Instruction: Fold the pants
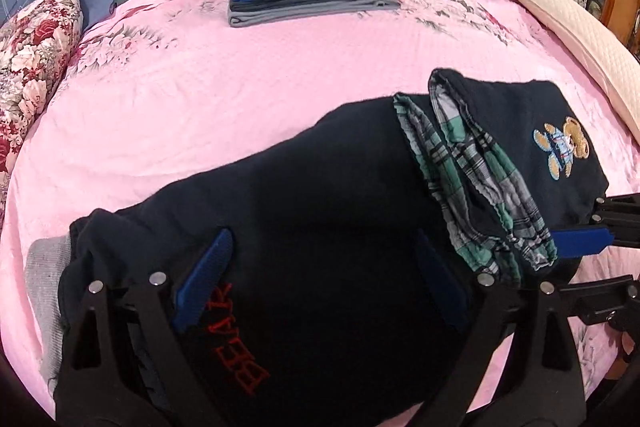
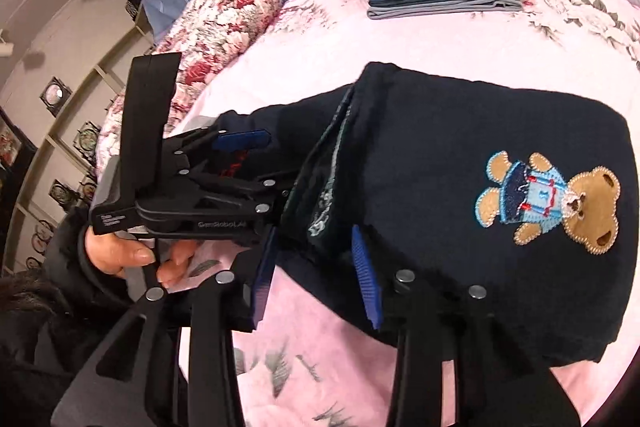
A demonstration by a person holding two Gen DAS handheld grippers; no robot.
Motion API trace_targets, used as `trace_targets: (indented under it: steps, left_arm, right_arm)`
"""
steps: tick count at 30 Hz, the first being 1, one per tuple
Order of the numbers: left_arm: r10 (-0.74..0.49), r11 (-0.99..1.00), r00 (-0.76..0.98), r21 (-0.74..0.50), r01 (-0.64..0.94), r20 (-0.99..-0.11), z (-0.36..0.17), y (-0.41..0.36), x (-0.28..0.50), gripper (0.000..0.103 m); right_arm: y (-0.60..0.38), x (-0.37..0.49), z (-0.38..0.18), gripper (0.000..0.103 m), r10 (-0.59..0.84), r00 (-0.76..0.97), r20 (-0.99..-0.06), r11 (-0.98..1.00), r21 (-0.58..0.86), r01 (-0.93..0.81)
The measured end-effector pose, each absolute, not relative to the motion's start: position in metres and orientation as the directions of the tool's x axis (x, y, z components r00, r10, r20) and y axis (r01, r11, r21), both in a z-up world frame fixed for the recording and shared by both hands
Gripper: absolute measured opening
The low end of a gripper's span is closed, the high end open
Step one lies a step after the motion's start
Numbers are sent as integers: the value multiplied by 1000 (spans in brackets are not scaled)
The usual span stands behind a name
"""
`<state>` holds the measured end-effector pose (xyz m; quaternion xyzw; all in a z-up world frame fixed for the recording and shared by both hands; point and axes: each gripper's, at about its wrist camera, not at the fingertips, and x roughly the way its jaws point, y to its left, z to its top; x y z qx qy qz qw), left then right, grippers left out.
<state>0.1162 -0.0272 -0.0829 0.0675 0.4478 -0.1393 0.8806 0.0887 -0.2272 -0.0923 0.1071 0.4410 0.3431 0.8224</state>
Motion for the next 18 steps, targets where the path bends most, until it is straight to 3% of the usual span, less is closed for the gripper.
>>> trace_targets:
  steps: [2, 4, 6, 8, 18]
  left_arm:
    - [-178, 956, 576, -3, 292, -798, -80, -25, 116, 93]
    - [-156, 959, 586, 21, 284, -796, -81, -26, 118, 93]
    - [-129, 955, 577, 56, 292, -806, -86, -32, 121, 93]
    - [-113, 949, 578, 84, 302, -809, -88, -38, 122, 93]
    - [-101, 944, 584, 106, 311, -806, -86, -38, 118, 93]
  right_arm:
    - [-233, 90, -94, 38, 665, 380, -643, 741, 500, -449]
    - [-239, 94, -97, 29, 677, 373, -634, 733, 539, -415]
    - [-247, 101, -103, 11, 713, 352, -607, 702, 613, -363]
    - [-247, 103, -105, 8, 703, 360, -613, 711, 615, -341]
    - [-225, 95, -63, 5, 758, 380, -531, 653, 620, -435]
